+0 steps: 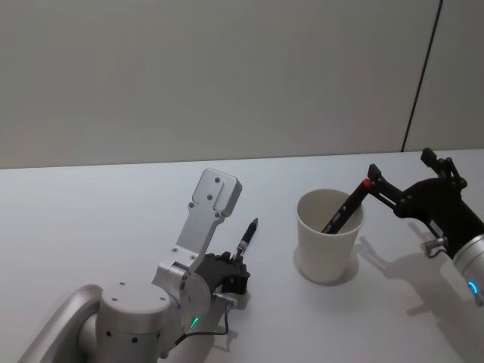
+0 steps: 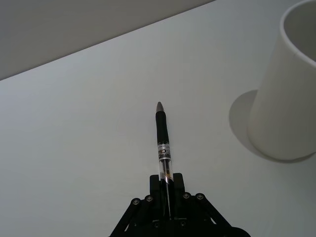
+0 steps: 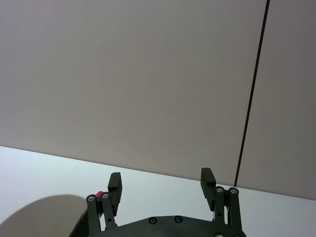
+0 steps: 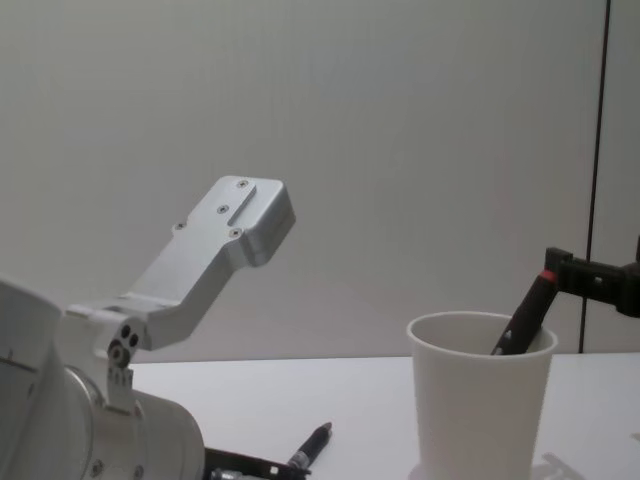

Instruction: Place the pen into the pen holder.

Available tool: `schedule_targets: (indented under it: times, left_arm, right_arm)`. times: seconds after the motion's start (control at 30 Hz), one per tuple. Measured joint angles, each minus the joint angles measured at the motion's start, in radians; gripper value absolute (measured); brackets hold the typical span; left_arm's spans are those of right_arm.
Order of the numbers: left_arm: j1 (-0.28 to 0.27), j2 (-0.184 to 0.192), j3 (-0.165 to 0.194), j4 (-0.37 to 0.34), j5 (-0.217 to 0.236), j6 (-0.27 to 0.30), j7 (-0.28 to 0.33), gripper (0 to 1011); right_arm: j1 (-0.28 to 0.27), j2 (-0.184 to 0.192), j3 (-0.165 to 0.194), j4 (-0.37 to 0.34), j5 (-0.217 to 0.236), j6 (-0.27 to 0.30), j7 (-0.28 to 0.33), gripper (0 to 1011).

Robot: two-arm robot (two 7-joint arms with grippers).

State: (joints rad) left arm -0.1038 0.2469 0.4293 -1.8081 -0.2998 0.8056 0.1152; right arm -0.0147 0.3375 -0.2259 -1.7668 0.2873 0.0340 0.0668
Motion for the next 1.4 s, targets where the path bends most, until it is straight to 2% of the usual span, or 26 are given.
schedule_targets:
  times: [0.33,0.7,0.97,1.13,1.17,1.4]
  left_arm:
    - [-0.001,0.006,-0.005,-0.001,0.009,0.0,-0.008,155]
    - [-0.018,0.048,-0.044,-0.021,0.052,-0.02,-0.036,155]
    - [-0.052,0.073,-0.072,-0.03,0.099,-0.032,-0.072,155]
    - [-0.098,0.087,-0.091,-0.029,0.154,-0.055,-0.121,155]
    - [-0.098,0.087,-0.091,-0.029,0.154,-0.055,-0.121,155]
    - [-0.188,0.086,-0.106,0.017,0.235,-0.113,-0.207,155]
  right_arm:
    - [0.0,0.0,0.0,0.0,0.0,0.0,0.0,1001]
    - [0.0,0.0,0.0,0.0,0.0,0.0,0.0,1002]
    - [0.0,0.0,0.0,0.0,0.0,0.0,0.0,1002]
    - [0.002,-0.001,0.0,0.0,0.0,0.0,0.002,1001]
    - [0.005,-0.001,0.002,-0.002,0.0,-0.001,0.003,1001]
    - [0.026,-0.006,0.01,-0.029,0.012,-0.008,0.015,1002]
